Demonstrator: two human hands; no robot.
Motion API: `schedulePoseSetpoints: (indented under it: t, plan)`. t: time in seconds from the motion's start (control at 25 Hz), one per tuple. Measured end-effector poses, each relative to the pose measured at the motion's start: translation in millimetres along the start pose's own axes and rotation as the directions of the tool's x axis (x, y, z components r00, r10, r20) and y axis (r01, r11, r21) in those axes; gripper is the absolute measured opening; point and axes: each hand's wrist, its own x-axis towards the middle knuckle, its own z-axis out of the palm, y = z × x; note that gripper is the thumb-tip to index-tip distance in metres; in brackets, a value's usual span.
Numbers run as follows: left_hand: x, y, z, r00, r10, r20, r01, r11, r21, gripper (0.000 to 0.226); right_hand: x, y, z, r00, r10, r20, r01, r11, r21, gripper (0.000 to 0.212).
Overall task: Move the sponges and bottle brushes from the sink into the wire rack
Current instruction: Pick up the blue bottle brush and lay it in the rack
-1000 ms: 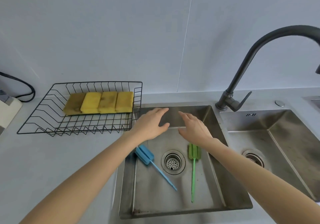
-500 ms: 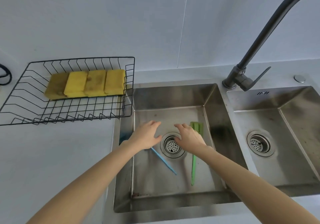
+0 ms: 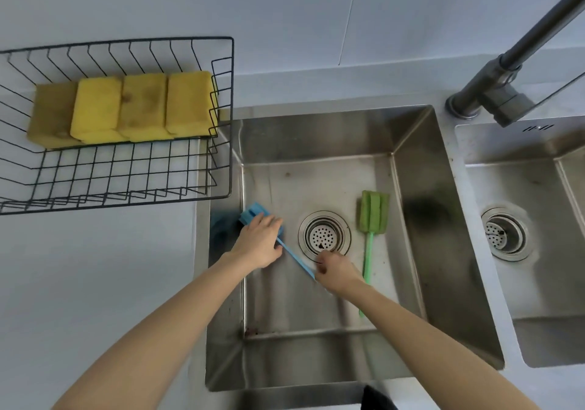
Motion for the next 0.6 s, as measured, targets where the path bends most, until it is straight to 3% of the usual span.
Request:
schedulePoseSetpoints:
  t: [0.32,0.6]
  plan:
    - [10,-14,14,0.999,0.035,-0.022,-0.034,0.999,0.033,0.061,10,-5,16,1.000,0.023,-0.018,-0.023,0.999,-0.024,0.034]
    - [3,-16,11,0.995,0.002,-0.095,0.000,1.000,0.028,0.060,-3,-4,-17,0.981,-0.032,-0.190,0.042,0.998,0.051,0.028]
